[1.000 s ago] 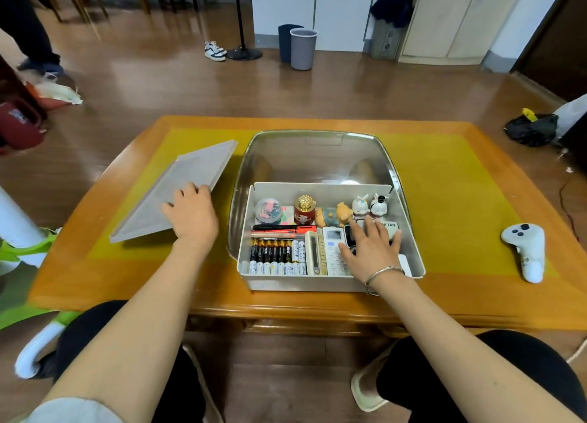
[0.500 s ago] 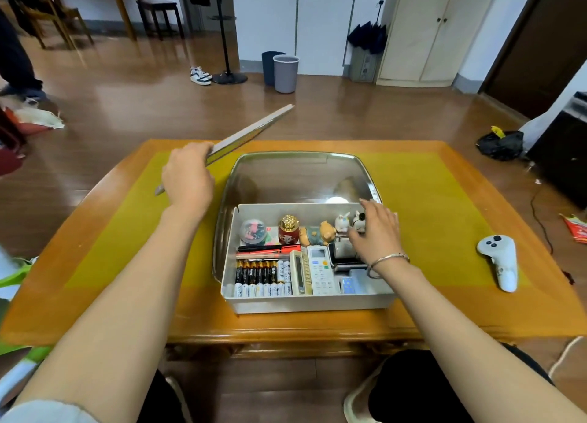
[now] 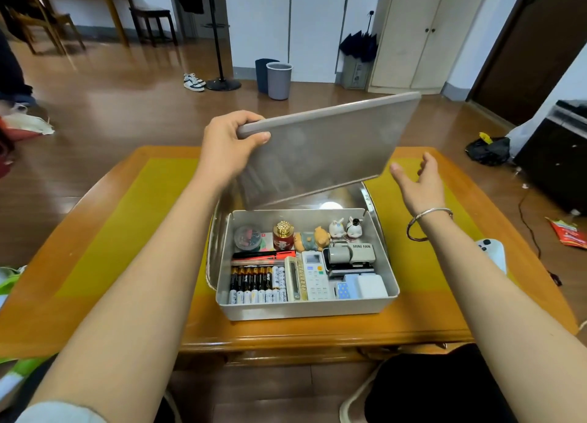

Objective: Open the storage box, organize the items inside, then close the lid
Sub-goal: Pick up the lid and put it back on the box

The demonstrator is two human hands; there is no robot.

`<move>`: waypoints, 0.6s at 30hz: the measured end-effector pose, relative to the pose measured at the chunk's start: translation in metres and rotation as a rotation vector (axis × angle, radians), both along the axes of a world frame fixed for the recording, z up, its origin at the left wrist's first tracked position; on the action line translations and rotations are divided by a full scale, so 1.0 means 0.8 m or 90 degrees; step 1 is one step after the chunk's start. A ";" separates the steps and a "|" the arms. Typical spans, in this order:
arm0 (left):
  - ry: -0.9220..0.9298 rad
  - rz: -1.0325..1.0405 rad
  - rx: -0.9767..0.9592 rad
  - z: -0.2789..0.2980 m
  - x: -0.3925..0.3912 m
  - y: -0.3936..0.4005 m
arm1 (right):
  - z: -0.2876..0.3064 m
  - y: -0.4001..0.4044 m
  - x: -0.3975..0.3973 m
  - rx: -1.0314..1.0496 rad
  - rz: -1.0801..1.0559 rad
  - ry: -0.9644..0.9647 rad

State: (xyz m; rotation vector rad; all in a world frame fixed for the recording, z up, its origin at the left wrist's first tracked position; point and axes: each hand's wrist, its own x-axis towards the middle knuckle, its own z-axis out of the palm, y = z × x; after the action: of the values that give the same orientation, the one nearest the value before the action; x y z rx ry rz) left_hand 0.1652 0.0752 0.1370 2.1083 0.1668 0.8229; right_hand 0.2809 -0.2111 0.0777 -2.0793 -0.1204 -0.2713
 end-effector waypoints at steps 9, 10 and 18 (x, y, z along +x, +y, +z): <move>0.060 -0.153 -0.213 0.003 -0.008 0.016 | -0.040 -0.032 -0.007 0.095 -0.006 -0.104; 0.070 -0.166 -0.235 0.000 -0.008 0.018 | -0.044 -0.030 -0.009 0.093 -0.011 -0.092; 0.076 -0.046 -0.365 -0.029 -0.004 0.033 | -0.058 -0.029 -0.016 0.117 0.034 0.028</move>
State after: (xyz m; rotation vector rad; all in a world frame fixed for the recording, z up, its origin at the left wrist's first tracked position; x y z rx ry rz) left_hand 0.1622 0.1017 0.1141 1.6081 0.3450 0.5243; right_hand 0.2684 -0.2344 0.0315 -1.8948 -0.1204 -0.1962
